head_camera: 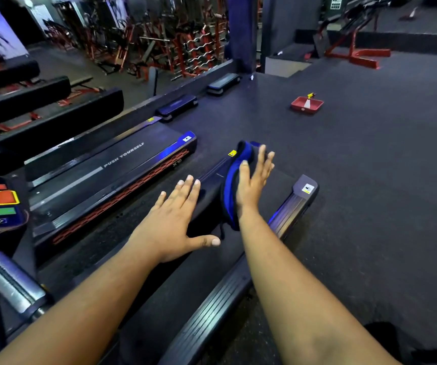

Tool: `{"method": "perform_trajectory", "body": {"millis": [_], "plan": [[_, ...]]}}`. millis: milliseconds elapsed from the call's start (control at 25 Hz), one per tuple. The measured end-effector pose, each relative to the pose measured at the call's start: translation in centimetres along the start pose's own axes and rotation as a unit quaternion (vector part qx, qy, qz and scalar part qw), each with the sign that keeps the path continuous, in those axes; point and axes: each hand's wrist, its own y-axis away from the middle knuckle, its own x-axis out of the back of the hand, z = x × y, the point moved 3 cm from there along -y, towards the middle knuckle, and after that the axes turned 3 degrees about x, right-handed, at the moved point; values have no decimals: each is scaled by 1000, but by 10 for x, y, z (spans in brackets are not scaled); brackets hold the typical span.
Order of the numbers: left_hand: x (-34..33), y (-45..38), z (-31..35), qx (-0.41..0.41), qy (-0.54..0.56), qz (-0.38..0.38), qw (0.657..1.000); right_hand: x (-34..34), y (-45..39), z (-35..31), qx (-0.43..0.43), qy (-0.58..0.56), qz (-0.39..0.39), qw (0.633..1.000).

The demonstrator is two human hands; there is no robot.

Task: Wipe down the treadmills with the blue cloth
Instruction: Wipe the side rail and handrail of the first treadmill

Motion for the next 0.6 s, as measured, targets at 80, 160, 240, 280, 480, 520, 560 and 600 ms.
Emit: {"method": "perform_trajectory", "body": {"millis": [80,160,240,280,480,520,560,600], "plan": [[0,0,0,-1,1,3,1000,-3,16,4,-97,-60,34,993],[-1,-1,-2,-3,7,3,1000,-11,64,-6,-144,-84,1,986],[-1,-3,-3,-2,14,4,1000,-19,98,-14,-104,-66,-58,991],[-1,-3,-3,-2,16,4,1000,-21,94,-17,-78,-49,-74,993],[0,-1,-1,-2,2,2,1000,-1,-54,-29,-38,221,-117,967],[0,-1,-1,-2,5,2,1000,3,-67,-34,-35,260,-136,955],[-1,-1,-1,-1,8,-2,1000,2,-63,-39,-14,289,-141,947],[0,0,0,0,12,-6,1000,0,-43,-45,25,303,-145,942]]}}
